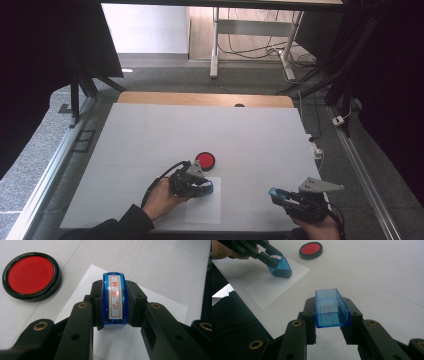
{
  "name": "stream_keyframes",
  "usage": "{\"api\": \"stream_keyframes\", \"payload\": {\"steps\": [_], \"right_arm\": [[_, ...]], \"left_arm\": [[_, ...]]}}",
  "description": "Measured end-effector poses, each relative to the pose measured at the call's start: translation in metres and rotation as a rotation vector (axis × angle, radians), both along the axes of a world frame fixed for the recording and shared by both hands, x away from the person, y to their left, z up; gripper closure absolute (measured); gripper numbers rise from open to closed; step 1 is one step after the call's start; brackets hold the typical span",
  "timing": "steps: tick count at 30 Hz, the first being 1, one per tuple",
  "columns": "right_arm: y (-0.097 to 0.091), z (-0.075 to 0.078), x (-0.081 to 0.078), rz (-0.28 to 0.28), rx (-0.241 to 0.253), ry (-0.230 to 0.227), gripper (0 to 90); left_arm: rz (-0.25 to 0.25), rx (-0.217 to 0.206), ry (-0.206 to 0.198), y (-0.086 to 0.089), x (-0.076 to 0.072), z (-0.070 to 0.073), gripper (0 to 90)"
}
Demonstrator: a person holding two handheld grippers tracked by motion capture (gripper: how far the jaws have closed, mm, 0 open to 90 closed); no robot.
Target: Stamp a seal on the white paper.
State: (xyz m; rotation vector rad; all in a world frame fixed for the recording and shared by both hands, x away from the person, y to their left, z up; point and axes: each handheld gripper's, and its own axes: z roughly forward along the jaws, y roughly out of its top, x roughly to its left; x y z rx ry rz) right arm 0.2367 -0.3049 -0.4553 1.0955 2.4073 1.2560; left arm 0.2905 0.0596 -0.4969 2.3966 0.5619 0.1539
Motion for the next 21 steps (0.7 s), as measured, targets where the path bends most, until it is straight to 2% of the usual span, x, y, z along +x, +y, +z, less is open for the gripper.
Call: {"api": "stream_keyframes", "payload": {"steps": [2, 4, 15, 18, 21], "right_arm": [[0.0, 0.0, 0.0, 0.0, -0.001, 0.001, 68.5], [0.0, 0.0, 0.0, 0.0, -0.001, 0.0, 68.5], [0.0, 0.0, -0.001, 0.002, -0.004, -0.002, 68.5], [0.001, 0.0, -0.001, 0.006, -0.005, -0.003, 68.5], [0.001, 0.0, -0.001, 0.008, -0.005, -0.002, 68.4]], "left_arm": [[-0.001, 0.013, -0.024, -0.002, -0.004, 0.0, 71.1], [0.002, 0.018, -0.027, -0.003, -0.005, 0.0, 71.1], [0.037, -0.101, 0.116, 0.011, 0.012, -0.006, 71.1], [0.037, -0.097, 0.114, 0.01, 0.012, -0.006, 71.1], [0.026, -0.063, 0.075, 0.007, 0.007, -0.004, 71.1]]}}
